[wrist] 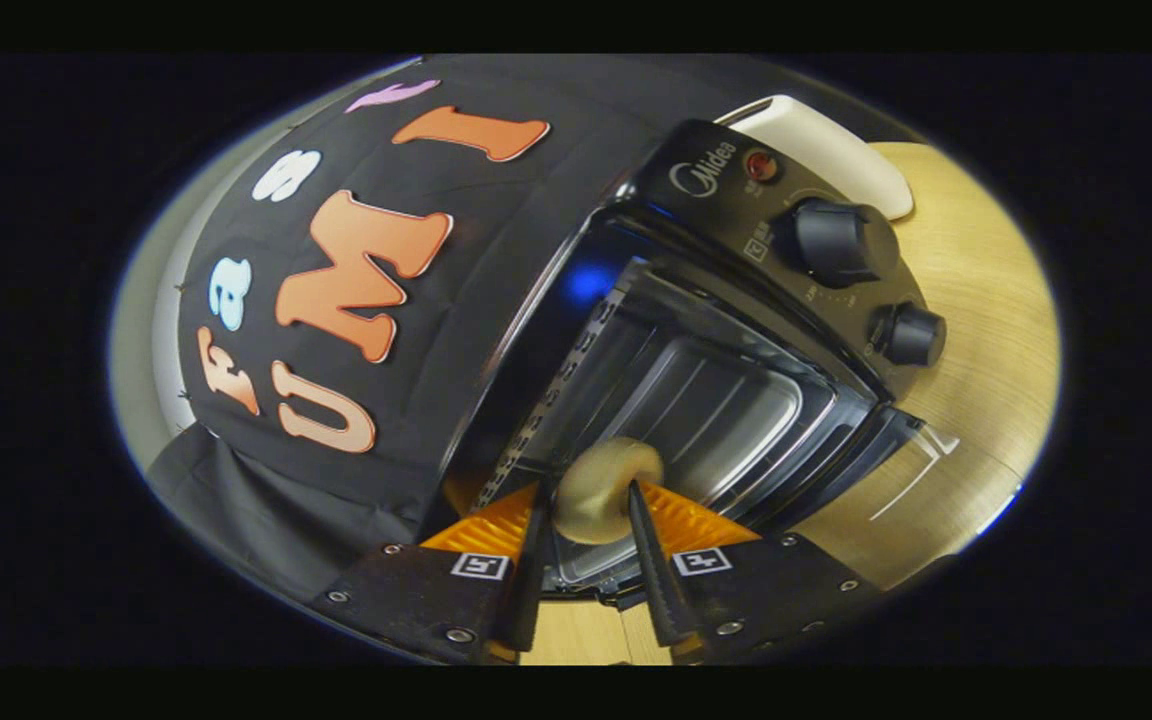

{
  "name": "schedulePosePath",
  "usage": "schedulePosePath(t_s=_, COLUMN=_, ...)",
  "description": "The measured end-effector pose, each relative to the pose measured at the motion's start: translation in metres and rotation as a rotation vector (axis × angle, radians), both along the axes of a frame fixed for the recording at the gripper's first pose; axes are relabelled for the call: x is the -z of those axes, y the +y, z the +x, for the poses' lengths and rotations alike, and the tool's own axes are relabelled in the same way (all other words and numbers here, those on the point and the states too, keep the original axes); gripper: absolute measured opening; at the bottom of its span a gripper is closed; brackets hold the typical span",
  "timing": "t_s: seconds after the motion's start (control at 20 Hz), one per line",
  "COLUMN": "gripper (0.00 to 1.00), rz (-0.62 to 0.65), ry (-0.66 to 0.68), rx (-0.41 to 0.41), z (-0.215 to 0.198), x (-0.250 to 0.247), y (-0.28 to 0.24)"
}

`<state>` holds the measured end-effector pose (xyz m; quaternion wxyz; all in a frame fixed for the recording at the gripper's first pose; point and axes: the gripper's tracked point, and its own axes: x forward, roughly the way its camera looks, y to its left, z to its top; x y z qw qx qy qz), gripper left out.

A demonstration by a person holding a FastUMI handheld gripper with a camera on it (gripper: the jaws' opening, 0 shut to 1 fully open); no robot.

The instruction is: Open the toaster oven, put the food inside, and close the toaster oven door.

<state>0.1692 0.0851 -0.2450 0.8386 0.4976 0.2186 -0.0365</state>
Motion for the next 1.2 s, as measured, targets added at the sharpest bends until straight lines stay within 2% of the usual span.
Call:
schedulePosePath(t_s=0.05, gripper=0.47, rz=-0.014, ry=0.009, rx=-0.005, z=-0.002, x=0.003, y=0.001)
schedulePosePath(t_s=0.1, gripper=0.57, rz=-0.028, ry=0.011, rx=-0.013, z=-0.006, x=0.002, y=0.002)
schedulePosePath(t_s=0.3, gripper=0.78, rz=-0.114, ry=-0.004, rx=-0.058, z=-0.023, x=-0.011, y=0.006)
schedulePosePath(t_s=0.5, gripper=0.9, rz=-0.207, ry=-0.015, rx=-0.11, z=-0.048, x=-0.026, y=0.005)
schedulePosePath(t_s=0.7, gripper=0.95, rz=-0.315, ry=0.045, rx=-0.18, z=-0.082, x=-0.022, y=-0.002)
schedulePosePath(t_s=0.95, gripper=0.96, rz=-0.572, ry=0.127, rx=-0.267, z=-0.136, x=-0.018, y=-0.022)
schedulePosePath(t_s=1.2, gripper=0.96, rz=-0.742, ry=0.209, rx=-0.407, z=-0.189, x=0.004, y=-0.02)
